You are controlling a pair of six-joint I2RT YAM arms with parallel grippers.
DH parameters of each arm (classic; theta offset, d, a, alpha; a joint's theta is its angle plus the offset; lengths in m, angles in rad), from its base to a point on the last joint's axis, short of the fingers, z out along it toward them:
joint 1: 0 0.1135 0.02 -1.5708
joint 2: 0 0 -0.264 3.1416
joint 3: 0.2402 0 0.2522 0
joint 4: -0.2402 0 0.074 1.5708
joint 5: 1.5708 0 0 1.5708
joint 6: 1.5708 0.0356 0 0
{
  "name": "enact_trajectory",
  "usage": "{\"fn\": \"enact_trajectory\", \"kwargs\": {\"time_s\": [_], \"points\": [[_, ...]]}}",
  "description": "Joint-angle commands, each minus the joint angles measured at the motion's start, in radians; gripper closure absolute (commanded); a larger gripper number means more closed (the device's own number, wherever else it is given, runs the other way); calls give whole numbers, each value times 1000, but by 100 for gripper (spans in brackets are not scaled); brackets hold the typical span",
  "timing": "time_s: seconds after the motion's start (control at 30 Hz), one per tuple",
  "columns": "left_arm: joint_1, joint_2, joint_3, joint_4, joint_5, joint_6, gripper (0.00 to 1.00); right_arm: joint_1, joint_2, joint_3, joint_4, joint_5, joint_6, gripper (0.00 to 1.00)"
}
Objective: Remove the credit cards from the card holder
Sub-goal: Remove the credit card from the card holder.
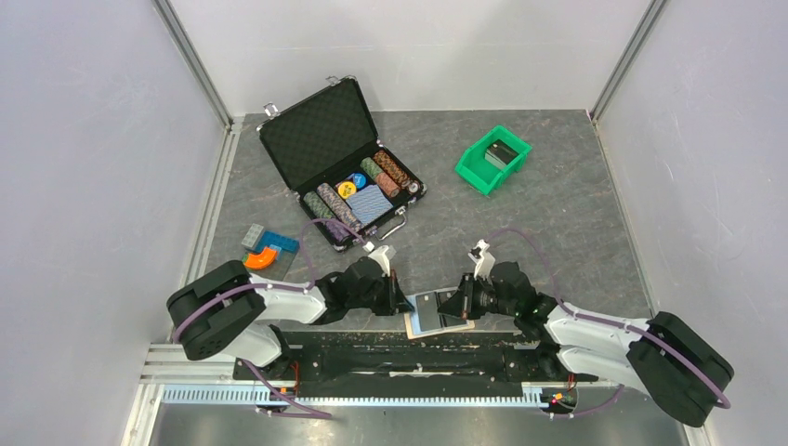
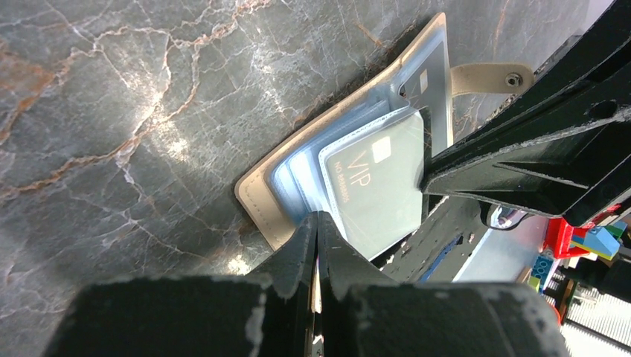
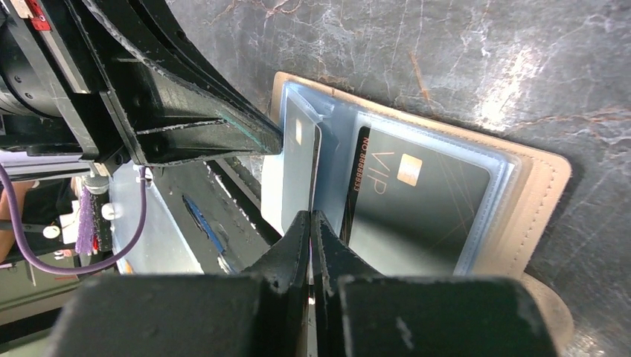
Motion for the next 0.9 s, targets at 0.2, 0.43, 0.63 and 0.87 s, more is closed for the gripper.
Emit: {"fn": "enact_trajectory", "kwargs": {"time_s": [0.2, 0.43, 0.63, 0.87], "points": [[-1, 59, 26, -156, -68, 27, 93, -81, -45, 37, -123, -52, -92, 100], [-1, 62, 87, -222, -80, 73, 94, -146, -88, 77, -230, -59, -160, 100], [0, 87, 150, -288, -99, 123, 94, -209, -122, 109, -303, -109, -228, 100], [-1, 105, 189, -294, -92, 126, 94, -217, -164, 94, -252, -221, -201, 100]]}}
